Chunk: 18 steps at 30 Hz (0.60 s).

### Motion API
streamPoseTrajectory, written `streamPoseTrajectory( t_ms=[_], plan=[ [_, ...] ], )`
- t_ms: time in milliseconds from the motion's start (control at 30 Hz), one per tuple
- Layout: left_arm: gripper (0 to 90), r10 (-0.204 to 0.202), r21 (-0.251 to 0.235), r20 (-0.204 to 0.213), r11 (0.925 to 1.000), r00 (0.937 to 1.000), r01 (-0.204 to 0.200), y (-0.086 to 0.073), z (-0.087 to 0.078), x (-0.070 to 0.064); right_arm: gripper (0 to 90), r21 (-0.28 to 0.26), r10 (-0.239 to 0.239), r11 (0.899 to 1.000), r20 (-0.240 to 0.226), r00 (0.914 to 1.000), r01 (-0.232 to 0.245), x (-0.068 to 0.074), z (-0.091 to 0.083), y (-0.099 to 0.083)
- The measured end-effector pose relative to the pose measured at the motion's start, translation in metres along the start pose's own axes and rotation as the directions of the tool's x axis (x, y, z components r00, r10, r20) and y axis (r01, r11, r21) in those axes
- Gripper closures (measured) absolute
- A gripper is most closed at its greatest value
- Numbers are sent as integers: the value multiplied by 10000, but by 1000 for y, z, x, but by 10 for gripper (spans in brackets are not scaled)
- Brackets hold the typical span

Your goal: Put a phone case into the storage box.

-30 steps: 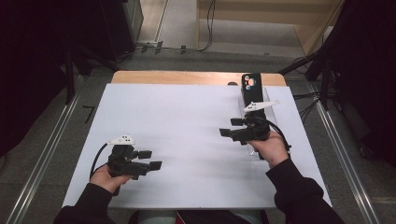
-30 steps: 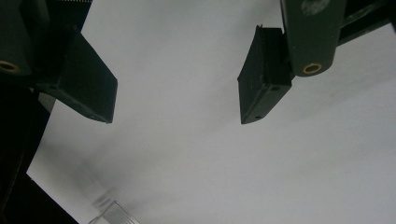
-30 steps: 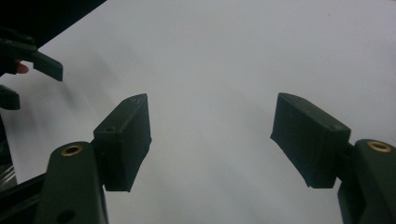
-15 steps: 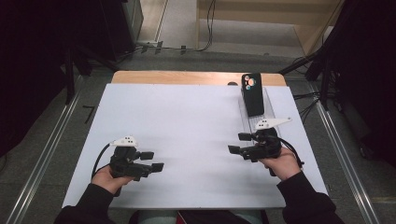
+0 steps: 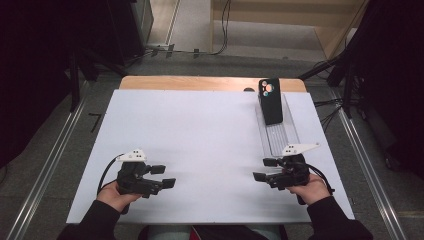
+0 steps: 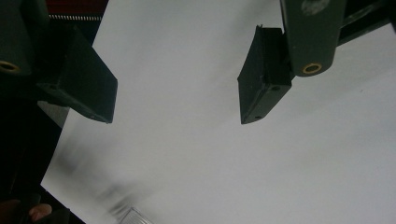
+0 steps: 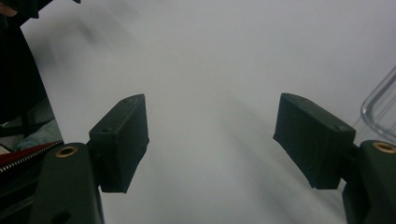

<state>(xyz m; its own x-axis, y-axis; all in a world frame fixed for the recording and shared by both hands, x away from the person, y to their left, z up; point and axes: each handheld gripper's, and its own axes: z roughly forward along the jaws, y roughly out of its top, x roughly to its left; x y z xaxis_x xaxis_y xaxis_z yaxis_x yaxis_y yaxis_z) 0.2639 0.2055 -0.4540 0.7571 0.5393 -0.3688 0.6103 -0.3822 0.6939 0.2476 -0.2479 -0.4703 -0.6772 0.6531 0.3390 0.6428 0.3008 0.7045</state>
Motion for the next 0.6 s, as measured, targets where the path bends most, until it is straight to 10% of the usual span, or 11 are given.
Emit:
streamPoseTrajectory(
  t_ms=[600],
  plan=[
    [289,-13,269,-115,9996,9999,16,-6,0,2,224,558,-79,9984,403,9992,56,-10,0,-15]
  ],
)
